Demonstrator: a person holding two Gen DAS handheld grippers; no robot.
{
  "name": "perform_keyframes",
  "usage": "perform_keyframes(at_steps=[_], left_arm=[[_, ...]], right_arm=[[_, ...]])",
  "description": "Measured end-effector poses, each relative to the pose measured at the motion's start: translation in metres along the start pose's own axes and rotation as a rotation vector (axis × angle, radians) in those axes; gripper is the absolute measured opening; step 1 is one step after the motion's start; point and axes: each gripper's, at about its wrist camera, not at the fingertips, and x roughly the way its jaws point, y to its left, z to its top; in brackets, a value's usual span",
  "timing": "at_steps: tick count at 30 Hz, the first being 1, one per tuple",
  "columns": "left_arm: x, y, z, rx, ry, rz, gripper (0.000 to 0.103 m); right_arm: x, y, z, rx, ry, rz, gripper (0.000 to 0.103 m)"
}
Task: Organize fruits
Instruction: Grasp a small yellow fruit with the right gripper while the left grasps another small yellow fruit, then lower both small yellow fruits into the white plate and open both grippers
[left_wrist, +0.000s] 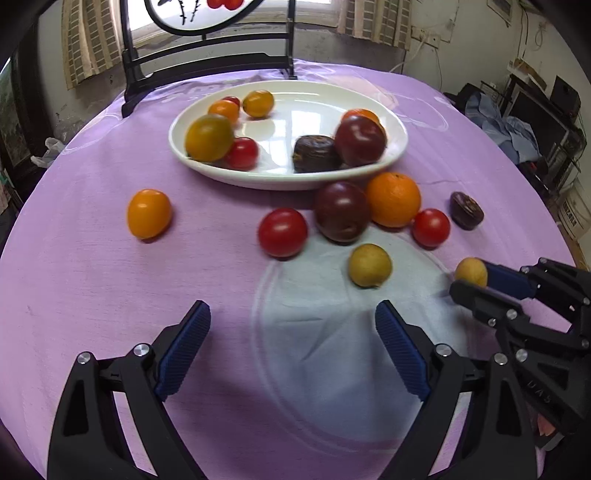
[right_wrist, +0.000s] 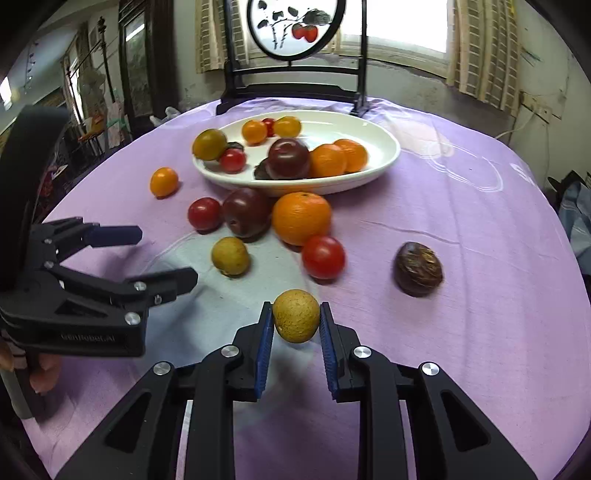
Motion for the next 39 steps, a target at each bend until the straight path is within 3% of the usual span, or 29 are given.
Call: perform_keyframes(at_steps=[4,7,10,12,14,17,20,27,33,39], left_arm=[[0.010,-0.018,0.001,0.013,0.038,-0.022,0.080],[0.014,-0.031,0.002,0.032,0.021,0.029,0.073],[0.017,-0.038,0.008,0.022,0.023,0.034,0.060],[0.018,-0.045,0.013,0.038,0.022,0.035,0.040],[0.019,-0.052,0.016,0.067,0.022,0.034,0.029],[0.017,-0.058,0.016,0.090,0.014,0.054,0.028],[0.011,-0.052,0.013,0.090,0.020,0.026,0.028],[-0.027,-0.016,0.033,0.062,-0.082,0.034,0.028],[-0.040,0.008,0.075,0.048,-0.174,0.061,0.028],[-0.017,0.029,0.116,0.013,-0.179,0.114,0.028]], right_arm=[[-0.004,-0.009,-0.006,0.023,0.001,-0.012,0.025],[-0.011,-0.011,-0.010,0.028,-0.011,-0.008,0.025],[-0.017,-0.012,-0.011,0.027,-0.031,-0.002,0.025],[-0.019,-0.012,-0.012,0.027,-0.036,0.001,0.025],[-0.018,-0.013,-0.012,0.027,-0.034,-0.001,0.025],[-0.016,-0.014,-0.012,0.030,-0.029,-0.004,0.025],[-0.015,-0.014,-0.012,0.032,-0.032,-0.003,0.025],[-0.024,-0.012,0.000,0.033,-0.090,0.021,0.025],[-0.027,-0.001,0.047,-0.039,-0.156,0.003,0.025],[0.001,0.007,0.100,-0.033,-0.190,0.007,0.025]])
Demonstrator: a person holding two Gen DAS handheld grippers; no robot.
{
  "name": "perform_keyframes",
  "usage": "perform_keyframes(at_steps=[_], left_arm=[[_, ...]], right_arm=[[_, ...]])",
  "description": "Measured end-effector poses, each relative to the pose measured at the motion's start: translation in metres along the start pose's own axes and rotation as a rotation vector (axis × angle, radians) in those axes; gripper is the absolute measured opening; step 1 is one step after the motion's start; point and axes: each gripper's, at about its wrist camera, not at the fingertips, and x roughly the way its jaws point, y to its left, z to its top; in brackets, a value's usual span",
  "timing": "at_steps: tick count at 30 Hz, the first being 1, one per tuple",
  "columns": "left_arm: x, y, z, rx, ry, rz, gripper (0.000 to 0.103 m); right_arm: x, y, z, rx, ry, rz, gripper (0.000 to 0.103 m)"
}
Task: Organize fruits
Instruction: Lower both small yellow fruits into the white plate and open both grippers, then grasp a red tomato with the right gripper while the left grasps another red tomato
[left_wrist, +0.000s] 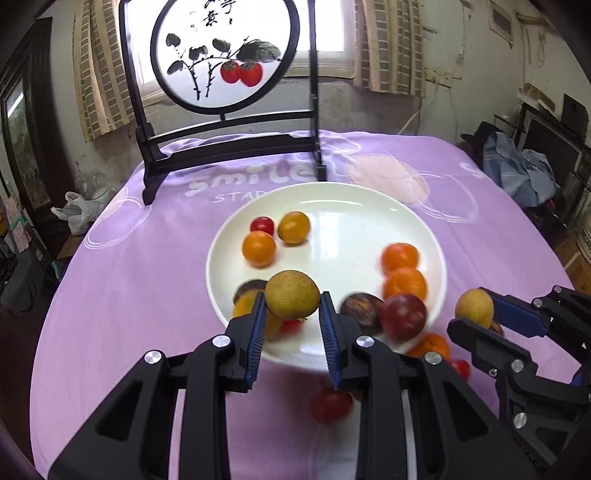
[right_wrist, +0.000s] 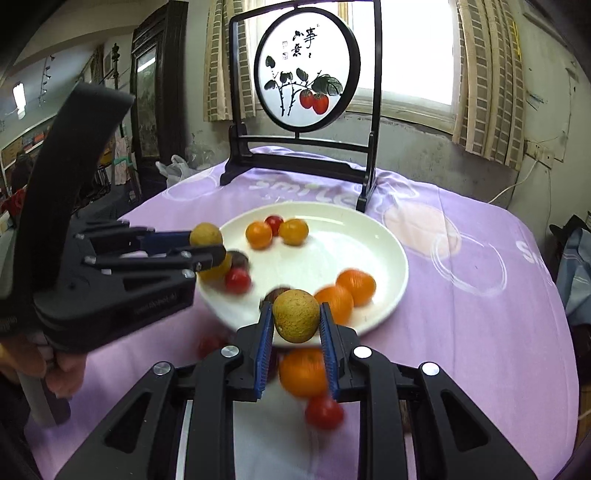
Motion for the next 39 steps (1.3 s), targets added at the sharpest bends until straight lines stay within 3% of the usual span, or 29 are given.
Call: perform_keyframes(at_steps=[5,12,14,18,20,26,30,34,39], left_arm=[[0.028,0.011,0.013,-0.022,0.032,0.019,0.028],[0.051,0.013,0.011,-0.044,0.067,0.033,0.030],[0.052,0.012,0.012,-0.054,0.071,0.035,0.039],[0.046,0.019,0.011,-0.114,0.077,0.054,0.076],[0.038,0.021,0.007,-0.143,0.067,0.048,0.081],[0.015,0.008,-0.016,-0.090,0.056,0.008,0.084],[0.003,-0.005,-0.043,-0.032,0.054,-0.018,0.085],[-0.007,-0.009,-0.066,-0.029,0.054,-0.062,0.086],[-0.008,-0.008,-0.089,-0.036,0.068,-0.066,0.086]], right_arm=[[0.034,-0.002,0.020,0.062,0.018,0.014,0.025],[0.065,-0.009,0.021,0.132,0.062,0.022,0.029],[0.068,-0.011,0.020,0.145,0.062,0.011,0.043],[0.062,-0.022,0.015,0.191,0.059,0.011,0.052],[0.052,-0.026,0.010,0.202,0.043,0.003,0.062],[0.020,-0.038,-0.013,0.235,0.015,0.011,0.075],[0.004,-0.044,-0.038,0.250,0.038,0.008,0.076],[-0.006,-0.042,-0.064,0.238,0.075,-0.009,0.076],[-0.006,-0.030,-0.087,0.183,0.145,-0.023,0.076]])
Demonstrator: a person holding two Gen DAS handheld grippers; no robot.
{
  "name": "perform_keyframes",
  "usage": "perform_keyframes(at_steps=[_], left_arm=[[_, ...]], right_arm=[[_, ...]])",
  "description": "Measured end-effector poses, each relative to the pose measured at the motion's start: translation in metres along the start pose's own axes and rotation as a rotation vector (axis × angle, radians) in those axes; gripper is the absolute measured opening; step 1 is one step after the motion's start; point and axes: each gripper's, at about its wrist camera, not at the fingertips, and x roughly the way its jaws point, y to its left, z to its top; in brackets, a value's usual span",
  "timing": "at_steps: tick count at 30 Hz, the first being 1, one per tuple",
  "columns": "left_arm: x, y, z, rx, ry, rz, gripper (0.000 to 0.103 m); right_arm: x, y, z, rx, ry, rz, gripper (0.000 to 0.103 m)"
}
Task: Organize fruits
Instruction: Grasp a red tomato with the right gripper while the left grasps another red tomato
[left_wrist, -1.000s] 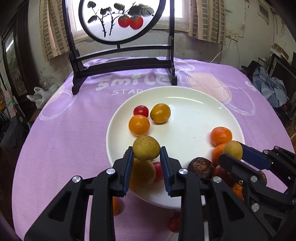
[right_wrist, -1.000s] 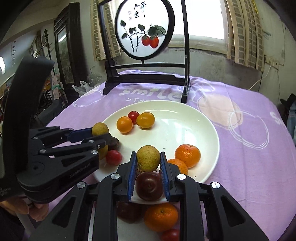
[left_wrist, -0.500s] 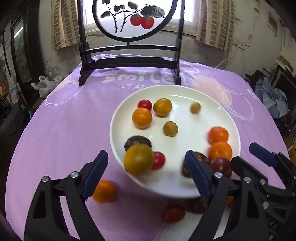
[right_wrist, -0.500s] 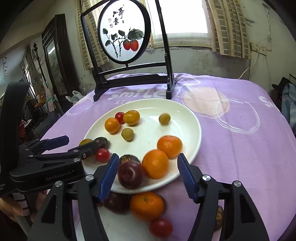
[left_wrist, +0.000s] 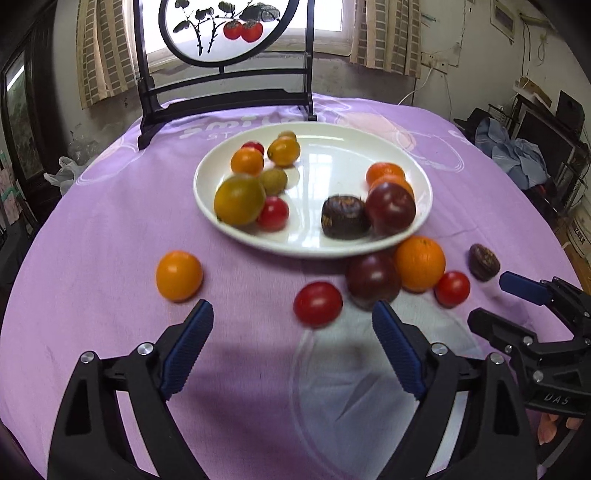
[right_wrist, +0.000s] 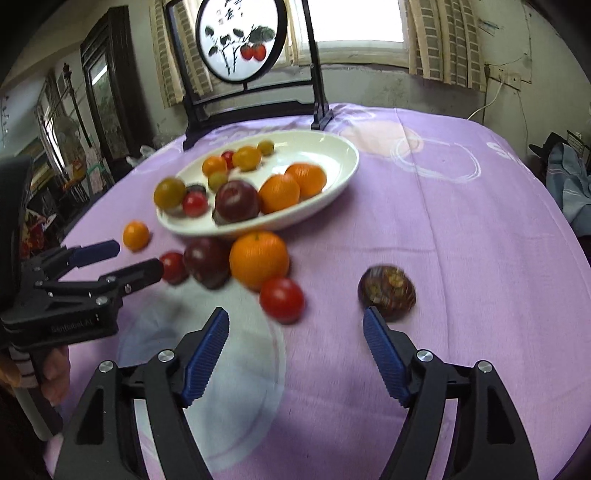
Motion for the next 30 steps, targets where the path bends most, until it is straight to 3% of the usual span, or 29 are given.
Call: perform_keyframes(at_steps=[7,9,17,19,21,30], left_arm=[[0.001,0.002,-0.010,-0.011,-0.015,0.005,0.086],[0.004,0.003,-0.011,-0.009,-0.003,0.002,0.086],[0.015,0.009,-0.011,-0.029,0.049,-0.006,0.086],[0.017,0.010,-0.010,-0.031,0.058,-0.004,0.086],[0.019,0.010,-0.010,-0.030,0.066,-0.006,0.086],[0.020,0.007,-0.011,-0.023,0.050,-0.006,0.086]], right_arm=[[0.009,0.009,-0.005,-0.050,0.035,-0.033,0.075],[0.013,0.009,-0.006,-0.055,0.054,-0.040,0.067],[0.033,0.017,0.006,-0.110,0.078,-0.085,0.060],[0.036,0.019,0.010,-0.120,0.076,-0.086,0.052],[0.036,0.022,0.012,-0.126,0.064,-0.090,0.031],[0.020,0.013,0.002,-0.057,0.070,-0.013,0.030]])
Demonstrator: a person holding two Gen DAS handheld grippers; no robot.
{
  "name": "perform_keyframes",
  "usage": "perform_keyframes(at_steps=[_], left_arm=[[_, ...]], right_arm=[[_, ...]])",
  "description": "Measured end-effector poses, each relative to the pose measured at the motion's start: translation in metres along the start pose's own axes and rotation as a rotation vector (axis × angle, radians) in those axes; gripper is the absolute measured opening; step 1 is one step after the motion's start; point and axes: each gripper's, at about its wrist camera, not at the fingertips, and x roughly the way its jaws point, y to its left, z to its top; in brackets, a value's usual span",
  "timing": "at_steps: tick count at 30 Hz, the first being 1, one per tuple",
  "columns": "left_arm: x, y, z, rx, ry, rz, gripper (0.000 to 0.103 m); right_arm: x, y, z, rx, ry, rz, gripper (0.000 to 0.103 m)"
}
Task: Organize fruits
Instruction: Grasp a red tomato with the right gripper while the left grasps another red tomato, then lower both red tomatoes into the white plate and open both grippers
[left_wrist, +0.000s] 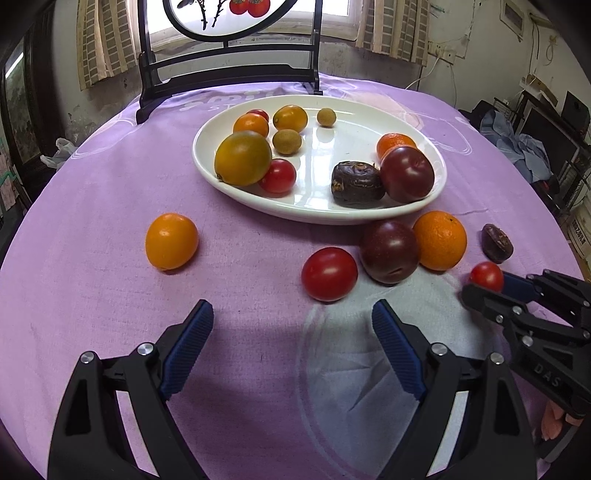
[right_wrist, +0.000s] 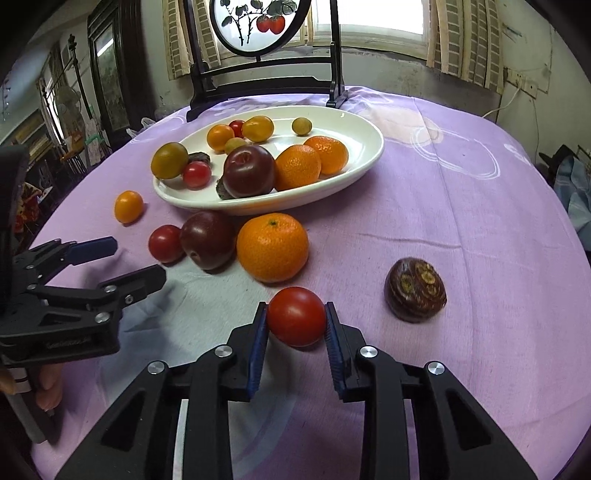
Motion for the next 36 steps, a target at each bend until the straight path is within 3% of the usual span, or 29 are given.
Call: perform_keyframes(at_steps=[1,4,13,16,17,18,23,28,31,36], left_arm=[[0.000,-0.001,-0.001,0.003,-0.001,0.001,0.086],[0.006,-0.004,-0.002,0.019,0.021,-0.007,0.072],[0.015,-0.014,0.008,0.044,0.006,0.040,0.069],[0.016,-0.020,0.012,0.066,-0.001,0.009,0.049],[0.015,-0.022,0.012,0.072,-0.004,0.001,0.033],[0.015,-0.024,0.012,0.077,-0.008,0.004,0.031],[0.006,-0.019,0.010,0.063,0.021,-0.006,0.031],[-0.025,-0.014,0.019,0.072,-0.026,-0.016,0.031],[-0.041,-0.009,0.037,0.044,-0.050,-0.040,0.031],[-0.050,-0.003,0.075,0.020,-0.122,-0.005,0.031]], right_arm=[[-0.001,0.000,-0.002,0.002,0.003,0.009,0.030],[-0.003,0.001,-0.008,0.000,0.010,0.015,0.030],[-0.008,0.002,-0.010,0.002,0.005,0.027,0.030],[-0.008,0.002,-0.010,0.003,0.004,0.027,0.030],[-0.008,0.002,-0.010,0.003,0.003,0.027,0.030],[-0.008,0.002,-0.010,0.002,0.002,0.028,0.030],[-0.014,0.001,-0.010,0.004,-0.021,0.034,0.030],[-0.032,0.007,-0.002,-0.008,-0.093,0.021,0.030],[-0.044,0.020,0.011,-0.058,-0.134,0.014,0.030],[-0.051,0.046,0.046,-0.202,-0.230,-0.035,0.030]])
